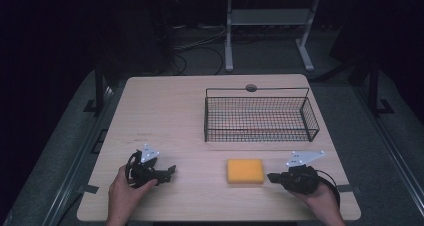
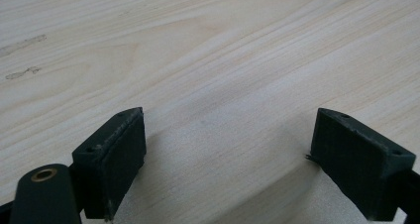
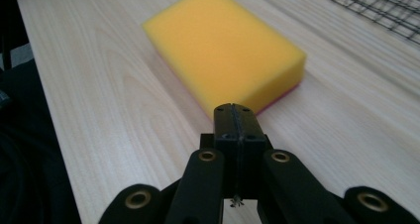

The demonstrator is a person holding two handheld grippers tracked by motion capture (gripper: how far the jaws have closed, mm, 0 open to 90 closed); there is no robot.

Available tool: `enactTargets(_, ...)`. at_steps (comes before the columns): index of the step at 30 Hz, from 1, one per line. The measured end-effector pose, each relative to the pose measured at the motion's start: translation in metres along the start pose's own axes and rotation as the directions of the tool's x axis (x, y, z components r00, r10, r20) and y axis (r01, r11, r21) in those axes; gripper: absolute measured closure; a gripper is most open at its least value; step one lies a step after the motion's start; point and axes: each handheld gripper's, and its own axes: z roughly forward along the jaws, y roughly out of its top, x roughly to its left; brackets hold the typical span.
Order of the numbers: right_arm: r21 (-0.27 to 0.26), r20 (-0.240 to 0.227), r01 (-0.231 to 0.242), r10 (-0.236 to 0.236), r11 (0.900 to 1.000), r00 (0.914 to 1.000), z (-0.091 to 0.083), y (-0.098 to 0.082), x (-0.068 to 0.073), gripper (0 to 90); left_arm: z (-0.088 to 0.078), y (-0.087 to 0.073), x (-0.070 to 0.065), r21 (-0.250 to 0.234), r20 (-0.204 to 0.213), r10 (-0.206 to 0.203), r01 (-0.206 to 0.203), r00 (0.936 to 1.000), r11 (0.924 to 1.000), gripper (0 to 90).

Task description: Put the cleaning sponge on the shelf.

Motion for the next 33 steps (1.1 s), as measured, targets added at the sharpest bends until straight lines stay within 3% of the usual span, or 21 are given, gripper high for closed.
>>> enactTargets(15,0.032,-0.041,0.025,-0.023,0.999,0.9989,0.015,0.005,0.012,89.6,0.0,0.0,0.0,0.0,0.0,0.0,0.0,1.0,1.0,13.1)
enactTargets(33,0.037,0.006,0.013,-0.014,0.999,0.9999,0.022,0.015,-0.012,89.6,0.0,0.0,0.0,0.0,0.0,0.0,0.0,1.0,1.0,13.1)
